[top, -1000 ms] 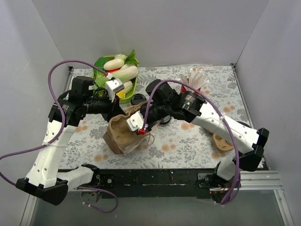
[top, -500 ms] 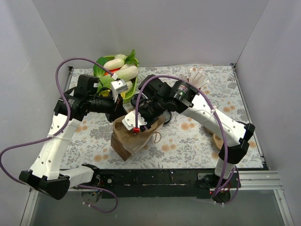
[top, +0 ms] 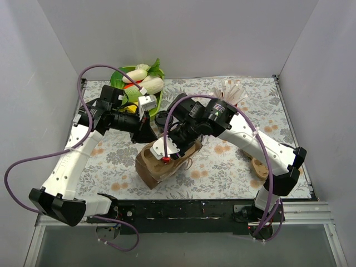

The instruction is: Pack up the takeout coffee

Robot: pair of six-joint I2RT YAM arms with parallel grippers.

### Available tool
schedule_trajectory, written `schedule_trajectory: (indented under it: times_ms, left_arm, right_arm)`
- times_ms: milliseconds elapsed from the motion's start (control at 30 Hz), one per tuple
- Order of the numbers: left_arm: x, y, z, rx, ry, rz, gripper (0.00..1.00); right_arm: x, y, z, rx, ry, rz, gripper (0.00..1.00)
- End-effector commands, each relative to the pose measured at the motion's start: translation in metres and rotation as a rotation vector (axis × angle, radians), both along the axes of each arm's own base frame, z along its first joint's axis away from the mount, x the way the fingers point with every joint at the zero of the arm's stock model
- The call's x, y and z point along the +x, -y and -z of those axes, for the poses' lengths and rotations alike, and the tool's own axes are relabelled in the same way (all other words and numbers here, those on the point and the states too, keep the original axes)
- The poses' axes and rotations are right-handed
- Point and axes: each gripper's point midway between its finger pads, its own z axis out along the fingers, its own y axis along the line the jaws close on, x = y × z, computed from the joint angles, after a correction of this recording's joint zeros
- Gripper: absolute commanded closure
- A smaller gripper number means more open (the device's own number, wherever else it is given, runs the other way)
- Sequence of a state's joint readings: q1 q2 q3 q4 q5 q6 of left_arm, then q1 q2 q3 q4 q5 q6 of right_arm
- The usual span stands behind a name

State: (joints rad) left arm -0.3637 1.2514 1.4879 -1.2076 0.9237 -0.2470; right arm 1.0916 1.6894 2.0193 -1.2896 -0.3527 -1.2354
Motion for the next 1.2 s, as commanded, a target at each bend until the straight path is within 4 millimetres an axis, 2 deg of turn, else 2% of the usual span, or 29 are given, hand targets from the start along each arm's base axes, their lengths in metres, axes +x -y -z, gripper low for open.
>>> schedule_trajectory:
  times_ms: [0, 133, 167, 300, 433, 633, 667, 767, 867, 967, 1167]
  left_arm:
    - [0.001, 0.010, -0.012, -0.061, 0.036, 0.077, 1.00]
    - [0.011, 0.013, -0.012, -0.070, 0.060, 0.069, 0.93]
    - [0.012, 0.014, -0.011, -0.072, 0.062, 0.066, 0.84]
    - [0.020, 0.015, -0.017, -0.082, 0.095, 0.023, 0.68]
    - [0.034, 0.013, -0.033, -0.092, 0.168, -0.046, 0.60]
    - [0.044, 0.011, -0.059, -0.145, 0.221, -0.150, 0.47]
    - [0.043, 0.010, -0.064, -0.160, 0.213, -0.172, 0.47]
    - [0.056, 0.008, -0.081, -0.200, 0.248, -0.266, 0.43]
    - [0.065, 0.004, -0.108, -0.258, 0.280, -0.354, 0.42]
    - [0.071, -0.001, -0.121, -0.264, 0.301, -0.399, 0.41]
    - [0.073, -0.009, -0.109, -0.225, 0.315, -0.432, 0.41]
  right_arm:
    - [-0.001, 0.011, -0.006, -0.005, 0.030, 0.000, 0.99]
    - [-0.001, 0.012, -0.005, -0.011, 0.034, 0.003, 0.99]
    - [-0.002, 0.013, -0.004, -0.013, 0.030, 0.008, 0.99]
    - [0.000, 0.011, -0.002, -0.020, 0.019, 0.024, 0.99]
    - [0.009, 0.005, 0.001, -0.035, 0.038, 0.039, 0.99]
    - [0.025, 0.007, 0.007, -0.071, 0.091, 0.072, 0.99]
    - [0.027, 0.007, 0.007, -0.072, 0.096, 0.070, 0.99]
    - [0.036, 0.008, 0.016, -0.099, 0.108, 0.068, 0.99]
    - [0.042, 0.009, 0.027, -0.128, 0.113, 0.058, 0.99]
    - [0.047, 0.011, 0.036, -0.162, 0.139, 0.038, 0.99]
    - [0.049, 0.012, 0.037, -0.168, 0.140, 0.051, 0.99]
